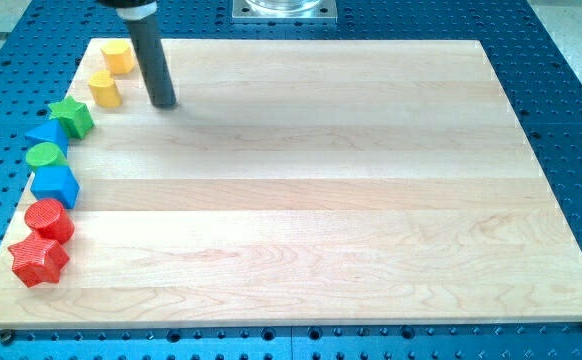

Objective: Adjust the green circle above the blue cube

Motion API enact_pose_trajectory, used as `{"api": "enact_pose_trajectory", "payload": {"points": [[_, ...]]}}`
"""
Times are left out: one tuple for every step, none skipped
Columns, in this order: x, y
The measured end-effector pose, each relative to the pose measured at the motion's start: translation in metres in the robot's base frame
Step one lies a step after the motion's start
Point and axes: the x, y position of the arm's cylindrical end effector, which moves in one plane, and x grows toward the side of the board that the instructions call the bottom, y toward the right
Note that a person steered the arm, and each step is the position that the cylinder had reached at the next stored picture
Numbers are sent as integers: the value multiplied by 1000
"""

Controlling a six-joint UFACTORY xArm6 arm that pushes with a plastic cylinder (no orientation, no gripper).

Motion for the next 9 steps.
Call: {"api": "enact_pose_trajectory", "payload": {"points": [[-3,-27],[-8,-38],[-11,-48],[-16,-64],[-24,-79],[-36,-59],[-67,-5],[-91,-10],[-96,-36]]}}
